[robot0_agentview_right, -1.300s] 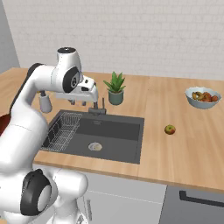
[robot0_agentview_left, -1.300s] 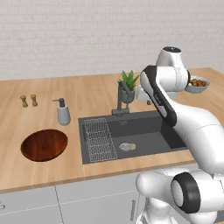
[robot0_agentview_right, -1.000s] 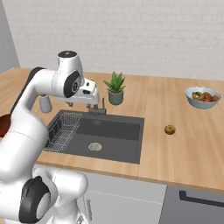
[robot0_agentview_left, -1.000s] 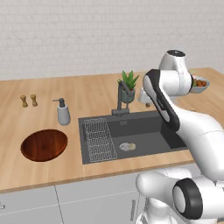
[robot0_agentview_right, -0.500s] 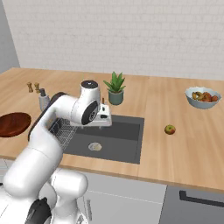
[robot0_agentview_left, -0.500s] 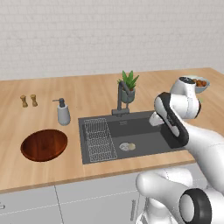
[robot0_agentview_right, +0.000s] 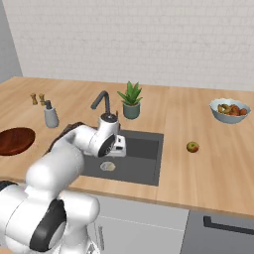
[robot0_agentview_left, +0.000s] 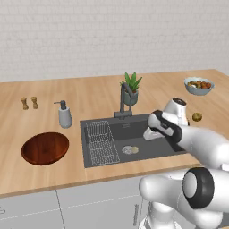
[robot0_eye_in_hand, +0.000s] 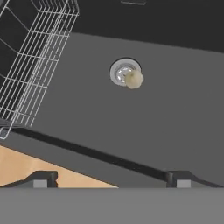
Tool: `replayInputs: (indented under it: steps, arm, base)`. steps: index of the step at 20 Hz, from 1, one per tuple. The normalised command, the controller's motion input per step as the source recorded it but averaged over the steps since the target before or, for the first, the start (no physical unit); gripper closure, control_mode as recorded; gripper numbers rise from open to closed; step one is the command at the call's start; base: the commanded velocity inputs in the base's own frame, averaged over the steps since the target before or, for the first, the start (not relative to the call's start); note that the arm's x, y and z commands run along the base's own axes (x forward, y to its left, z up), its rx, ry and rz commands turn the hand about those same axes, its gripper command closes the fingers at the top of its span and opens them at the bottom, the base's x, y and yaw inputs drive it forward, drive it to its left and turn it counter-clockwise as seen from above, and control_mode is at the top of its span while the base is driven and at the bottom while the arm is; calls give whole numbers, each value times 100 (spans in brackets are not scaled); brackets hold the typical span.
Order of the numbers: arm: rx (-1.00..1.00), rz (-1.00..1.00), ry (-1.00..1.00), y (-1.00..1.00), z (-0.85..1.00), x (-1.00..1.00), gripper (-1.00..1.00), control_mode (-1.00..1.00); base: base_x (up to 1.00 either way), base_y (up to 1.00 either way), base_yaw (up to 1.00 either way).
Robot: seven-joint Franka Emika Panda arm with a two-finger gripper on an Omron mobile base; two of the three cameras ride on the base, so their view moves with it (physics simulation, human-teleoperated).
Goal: Pick the garlic from the sink and place it in the bowl. Then pick the bowl and place it in the microwave. Then close the microwave door and press the start button.
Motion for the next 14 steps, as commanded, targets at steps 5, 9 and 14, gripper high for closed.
replayInputs:
  steps: [5,9,14]
  arm:
    - [4,0,9,7,-72,45,-100,-100]
    - [0,-1,12,31,-41,30,-100,-100]
    - [0,-2,6,8,-32,12,-100,-100]
  base:
    - [0,0,0]
    - [0,0,0]
    - [0,0,0]
